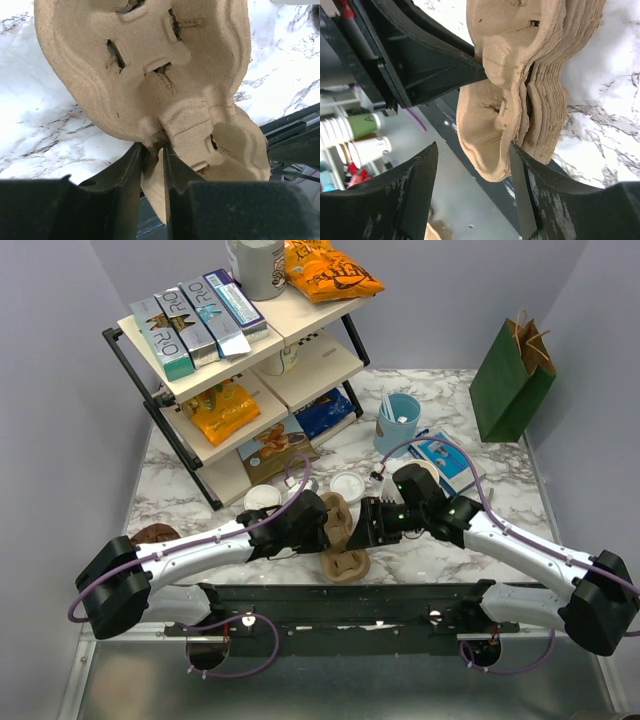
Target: Pack the takeout coffee
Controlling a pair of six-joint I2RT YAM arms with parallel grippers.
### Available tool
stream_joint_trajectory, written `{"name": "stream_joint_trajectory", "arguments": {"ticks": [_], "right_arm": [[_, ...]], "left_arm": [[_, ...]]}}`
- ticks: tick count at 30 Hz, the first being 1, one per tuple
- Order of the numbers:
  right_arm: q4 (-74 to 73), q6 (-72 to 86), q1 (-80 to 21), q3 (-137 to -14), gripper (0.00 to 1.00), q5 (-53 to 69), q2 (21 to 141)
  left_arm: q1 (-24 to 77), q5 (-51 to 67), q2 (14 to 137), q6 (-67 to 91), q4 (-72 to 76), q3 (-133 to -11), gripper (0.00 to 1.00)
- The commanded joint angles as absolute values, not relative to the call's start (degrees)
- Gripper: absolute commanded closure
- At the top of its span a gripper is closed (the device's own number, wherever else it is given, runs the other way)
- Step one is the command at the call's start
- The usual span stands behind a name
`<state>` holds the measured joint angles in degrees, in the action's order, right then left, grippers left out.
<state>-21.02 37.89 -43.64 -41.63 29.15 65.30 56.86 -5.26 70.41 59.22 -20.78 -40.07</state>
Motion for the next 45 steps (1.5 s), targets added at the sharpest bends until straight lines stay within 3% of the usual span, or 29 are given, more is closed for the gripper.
{"name": "stream_joint_trajectory", "arguments": {"ticks": [1, 12, 19, 24, 30, 36, 45], "right_arm": [[-10.22, 46.92, -44.47, -40.79, 0.34, 29.54, 66.97], [-5.18, 49.75, -44.47, -38.59, 0.34, 29.27, 70.31], [-23.34, 39.65, -44.47, -42.18, 0.35, 18.30, 71.11], [-28.30, 36.04, -44.39, -43.07, 0.35, 14.24, 68.82], [-26.02, 33.14, -44.47, -42.54, 0.45, 23.80, 70.22], [-35.41, 28.75, -44.47, -43.24, 0.46, 17.15, 71.89], [-40.34, 26.71, -44.47, -42.63, 0.52, 16.63, 73.56]], "left_arm": [[57.66, -5.36, 72.86, 59.77, -19.16, -41.74, 0.75], [58.27, -5.45, 73.92, 60.64, -18.71, -43.24, 0.82], [58.27, -8.87, 71.72, 62.22, -22.06, -43.07, 0.82], [58.27, -9.93, 70.93, 62.49, -22.59, -42.98, 0.82], [58.18, -9.84, 71.63, 62.31, -22.41, -43.33, 0.82], [58.10, -10.72, 71.11, 62.40, -23.20, -43.15, 0.82], [58.18, -11.34, 70.67, 61.79, -23.12, -42.89, 0.80]]}}
